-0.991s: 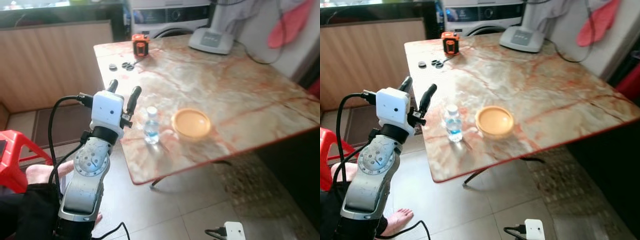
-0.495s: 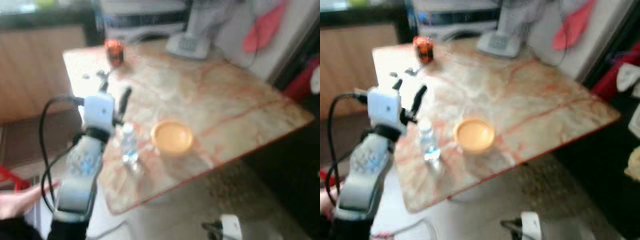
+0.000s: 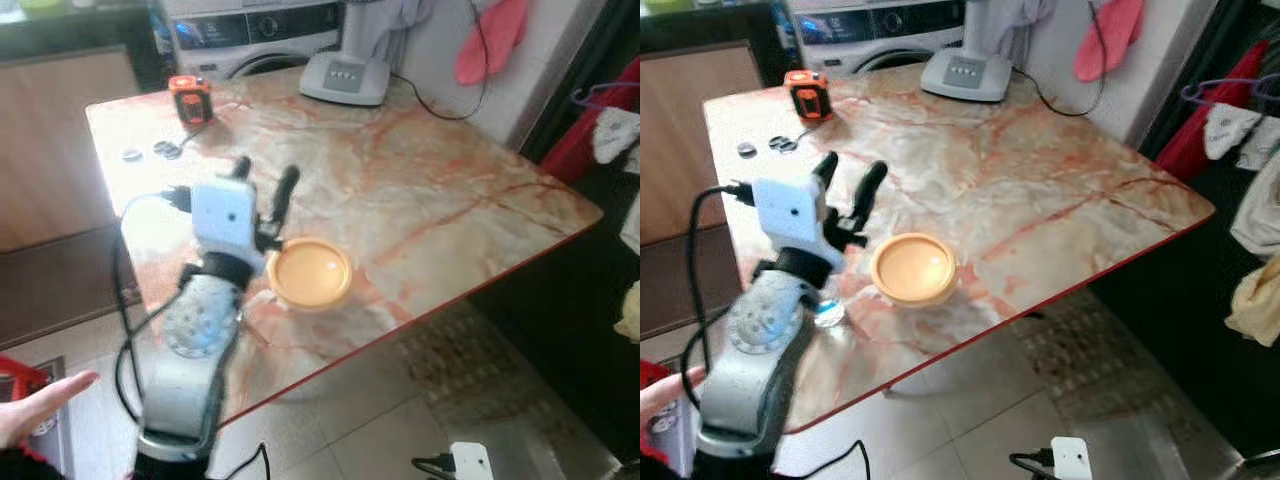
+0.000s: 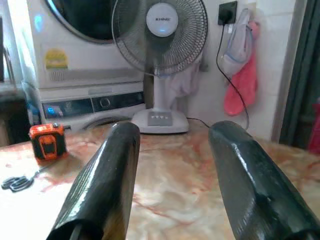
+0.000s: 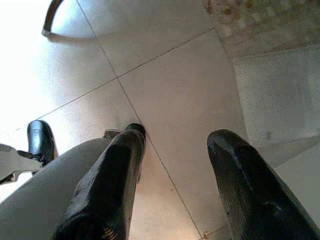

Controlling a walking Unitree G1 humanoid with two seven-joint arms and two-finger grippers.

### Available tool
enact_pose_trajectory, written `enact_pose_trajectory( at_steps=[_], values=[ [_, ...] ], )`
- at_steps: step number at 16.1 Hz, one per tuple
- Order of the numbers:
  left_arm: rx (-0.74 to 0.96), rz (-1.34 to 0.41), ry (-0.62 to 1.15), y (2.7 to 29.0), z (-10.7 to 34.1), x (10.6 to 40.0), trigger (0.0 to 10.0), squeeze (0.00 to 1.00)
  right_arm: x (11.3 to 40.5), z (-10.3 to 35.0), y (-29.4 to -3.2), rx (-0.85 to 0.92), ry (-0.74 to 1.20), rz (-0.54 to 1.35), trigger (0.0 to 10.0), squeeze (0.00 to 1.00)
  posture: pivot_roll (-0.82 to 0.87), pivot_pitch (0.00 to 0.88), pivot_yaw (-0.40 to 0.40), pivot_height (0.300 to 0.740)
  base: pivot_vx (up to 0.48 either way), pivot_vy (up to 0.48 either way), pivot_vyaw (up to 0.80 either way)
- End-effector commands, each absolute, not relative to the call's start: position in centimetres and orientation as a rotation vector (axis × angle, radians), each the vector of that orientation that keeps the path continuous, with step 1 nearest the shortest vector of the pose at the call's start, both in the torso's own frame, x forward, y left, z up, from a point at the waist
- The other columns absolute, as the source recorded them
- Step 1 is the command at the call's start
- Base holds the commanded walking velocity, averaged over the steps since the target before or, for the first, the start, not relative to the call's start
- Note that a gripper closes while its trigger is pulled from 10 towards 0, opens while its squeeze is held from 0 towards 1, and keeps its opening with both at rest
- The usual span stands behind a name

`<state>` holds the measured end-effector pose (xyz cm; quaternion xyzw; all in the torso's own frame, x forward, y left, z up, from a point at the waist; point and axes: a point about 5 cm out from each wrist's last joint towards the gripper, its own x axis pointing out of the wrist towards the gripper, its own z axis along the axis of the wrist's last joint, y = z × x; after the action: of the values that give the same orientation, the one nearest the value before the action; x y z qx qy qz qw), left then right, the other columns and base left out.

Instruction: Restocking fridge

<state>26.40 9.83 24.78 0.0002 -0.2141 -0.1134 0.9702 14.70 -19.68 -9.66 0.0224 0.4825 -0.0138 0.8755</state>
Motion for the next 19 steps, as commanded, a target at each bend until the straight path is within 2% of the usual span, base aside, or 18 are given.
enact_pose_trajectory(
  at_steps=[1,4,8,10,11,12,13,14,17,19],
  values=[
    [-0.004,-0.237,-0.431,9.4,25.5,26.0,10.0,0.0,14.4,-9.8,-19.9,0.037,1.023,-0.032,10.0,0.0,0.03,0.117,-0.072,0.74,0.0,0.0,0.0],
    [-0.136,-0.185,-0.335,9.6,26.8,26.5,10.0,0.0,14.6,-9.7,-19.9,0.012,1.036,-0.008,10.0,0.0,0.06,0.117,-0.074,0.74,0.0,0.0,0.0],
    [-0.121,-0.03,-0.209,11.6,26.6,27.7,10.0,0.0,14.9,-9.6,-19.8,0.006,1.039,0.002,10.0,0.0,0.08,0.106,-0.08,0.74,0.0,0.0,0.0],
    [-0.01,0.017,-0.223,12.8,27.3,29.3,10.0,0.0,15.0,-9.6,-19.9,-0.003,1.045,0.009,10.0,0.0,0.1,0.108,-0.092,0.74,0.0,0.0,0.0],
    [0.111,0.008,-0.268,13.0,28.4,30.2,10.0,0.0,15.1,-9.6,-19.8,-0.008,1.048,0.016,10.0,0.0,0.1,0.104,-0.091,0.74,0.0,0.0,0.0],
    [0.286,-0.029,-0.388,12.4,30.5,31.0,10.0,0.0,15.1,-9.6,-19.8,-0.005,1.044,0.016,10.0,0.0,0.08,0.097,-0.088,0.74,0.0,0.0,0.0],
    [0.3,-0.035,-0.402,12.2,30.7,31.0,10.0,0.0,15.2,-9.6,-19.8,-0.003,1.042,0.014,10.0,0.0,0.08,0.096,-0.087,0.74,0.0,0.0,0.0],
    [0.466,-0.071,-0.509,10.8,31.5,30.8,10.0,0.0,15.2,-9.5,-19.9,-0.004,1.041,0.01,10.0,0.0,0.08,0.1,-0.089,0.74,0.0,0.0,0.0],
    [0.74,-0.146,-0.723,8.9,32.6,30.1,10.0,0.0,15.3,-9.5,-19.9,-0.009,1.043,0.013,10.0,0.0,0.07,0.104,-0.1,0.74,0.0,0.0,0.0],
    [0.721,-0.124,-0.791,8.7,33.9,31.1,10.0,0.0,15.4,-9.4,-20.0,-0.015,1.044,0.02,10.0,0.0,0.08,0.102,-0.105,0.74,0.0,0.0,0.0]
  ],
)
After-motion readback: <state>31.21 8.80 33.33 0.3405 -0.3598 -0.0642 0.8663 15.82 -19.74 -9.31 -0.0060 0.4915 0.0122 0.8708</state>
